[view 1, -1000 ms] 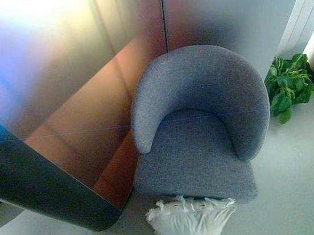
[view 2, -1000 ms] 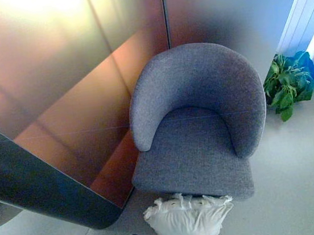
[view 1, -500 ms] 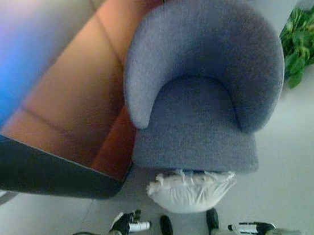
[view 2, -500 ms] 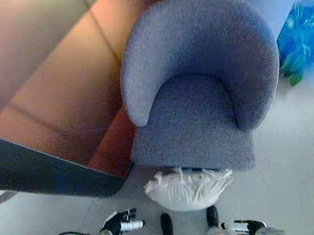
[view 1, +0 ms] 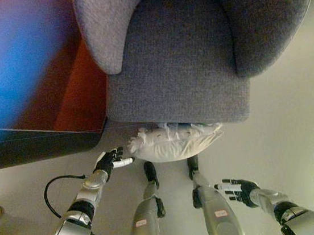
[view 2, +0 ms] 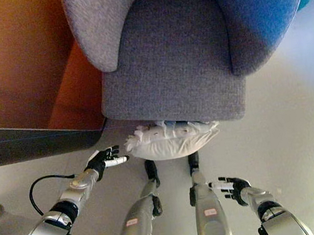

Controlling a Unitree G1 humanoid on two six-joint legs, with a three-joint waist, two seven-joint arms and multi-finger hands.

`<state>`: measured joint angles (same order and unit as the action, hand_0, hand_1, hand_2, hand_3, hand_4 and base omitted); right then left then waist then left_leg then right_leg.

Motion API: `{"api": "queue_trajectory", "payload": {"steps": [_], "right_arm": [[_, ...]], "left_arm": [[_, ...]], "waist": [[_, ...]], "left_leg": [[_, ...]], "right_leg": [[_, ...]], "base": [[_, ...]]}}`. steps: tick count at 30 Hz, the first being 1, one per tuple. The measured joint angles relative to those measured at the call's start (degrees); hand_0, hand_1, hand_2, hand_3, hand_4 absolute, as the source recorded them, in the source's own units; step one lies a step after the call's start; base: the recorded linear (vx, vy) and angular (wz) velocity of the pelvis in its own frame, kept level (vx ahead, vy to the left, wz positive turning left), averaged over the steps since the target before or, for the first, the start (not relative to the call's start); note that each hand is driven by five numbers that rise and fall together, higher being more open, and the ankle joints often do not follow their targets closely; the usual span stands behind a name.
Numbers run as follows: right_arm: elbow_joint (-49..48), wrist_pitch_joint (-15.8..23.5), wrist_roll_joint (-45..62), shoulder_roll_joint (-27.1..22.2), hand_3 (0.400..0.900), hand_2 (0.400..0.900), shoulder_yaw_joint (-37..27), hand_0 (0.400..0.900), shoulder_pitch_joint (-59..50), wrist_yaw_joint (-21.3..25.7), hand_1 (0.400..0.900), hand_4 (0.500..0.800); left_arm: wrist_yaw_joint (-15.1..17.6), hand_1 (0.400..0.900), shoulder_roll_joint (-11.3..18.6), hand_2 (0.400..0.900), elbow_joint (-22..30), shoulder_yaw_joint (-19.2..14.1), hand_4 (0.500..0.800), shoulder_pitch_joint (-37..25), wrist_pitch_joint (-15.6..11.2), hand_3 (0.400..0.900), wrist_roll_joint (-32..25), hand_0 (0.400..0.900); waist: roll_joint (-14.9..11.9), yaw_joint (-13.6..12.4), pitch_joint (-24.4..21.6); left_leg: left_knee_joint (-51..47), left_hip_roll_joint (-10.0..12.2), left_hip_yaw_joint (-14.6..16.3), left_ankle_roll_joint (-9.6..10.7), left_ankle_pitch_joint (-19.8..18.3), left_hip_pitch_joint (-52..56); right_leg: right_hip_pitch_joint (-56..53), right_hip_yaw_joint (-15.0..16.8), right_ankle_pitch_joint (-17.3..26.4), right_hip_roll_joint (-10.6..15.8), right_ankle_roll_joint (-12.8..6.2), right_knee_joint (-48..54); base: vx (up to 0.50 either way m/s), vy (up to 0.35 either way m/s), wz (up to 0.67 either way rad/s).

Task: Pick up the pillow and put it on the sofa.

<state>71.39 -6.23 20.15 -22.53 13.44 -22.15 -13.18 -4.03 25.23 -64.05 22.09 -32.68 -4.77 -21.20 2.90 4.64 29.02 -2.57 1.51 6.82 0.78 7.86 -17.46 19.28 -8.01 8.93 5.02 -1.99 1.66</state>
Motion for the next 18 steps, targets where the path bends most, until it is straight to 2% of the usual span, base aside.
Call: {"api": "queue_trajectory", "payload": {"steps": [6,8,10,18], "right_arm": [[-1.74,-0.04,2.24,-1.77,0.900,0.900,0.79,0.900,-2.69,-0.95,0.900,0.800],[-1.74,-0.17,2.78,-2.79,0.900,0.900,1.02,0.900,-4.13,-0.97,0.900,0.800],[-1.76,-0.67,3.11,-3.50,0.900,0.900,1.04,0.900,-5.41,-0.94,0.900,0.800],[-2.94,-0.74,5.37,-5.33,0.900,0.900,2.14,0.900,-6.28,-0.96,0.900,0.800]], "left_arm": [[1.14,0.900,0.93,0.900,0.82,0.41,0.800,-5.10,0.30,0.900,-2.41,0.900],[1.64,0.900,2.36,0.900,2.07,1.27,0.800,-6.95,0.28,0.900,-3.70,0.900],[2.25,0.900,3.22,0.900,2.03,1.33,0.800,-8.21,0.36,0.900,-3.96,0.900],[2.47,0.900,4.31,0.900,2.25,3.63,0.800,-12.58,0.40,0.900,-4.77,0.900]], "waist": [[0.00,0.21,0.01],[-0.01,0.62,0.05],[-0.03,1.65,0.08],[-0.13,1.91,0.16]], "left_leg": [[0.87,-0.01,0.06,-0.16,0.83,-4.90],[1.82,-0.08,-0.10,-0.28,1.24,-8.69],[1.83,-0.24,-0.25,-0.43,1.95,-11.35],[2.36,-0.38,-0.13,-0.62,2.96,-16.63]], "right_leg": [[5.78,0.07,-0.18,0.20,-0.12,-2.59],[9.86,0.35,-0.48,0.40,-0.26,-4.41],[12.99,0.65,-0.49,0.56,-0.26,-5.65],[19.43,1.54,-0.67,0.76,-0.14,-8.55]], "base": [[-0.09,0.014,0.03],[-0.07,0.006,0.02],[-0.08,-0.003,0.03],[-0.04,-0.018,0.05]]}}
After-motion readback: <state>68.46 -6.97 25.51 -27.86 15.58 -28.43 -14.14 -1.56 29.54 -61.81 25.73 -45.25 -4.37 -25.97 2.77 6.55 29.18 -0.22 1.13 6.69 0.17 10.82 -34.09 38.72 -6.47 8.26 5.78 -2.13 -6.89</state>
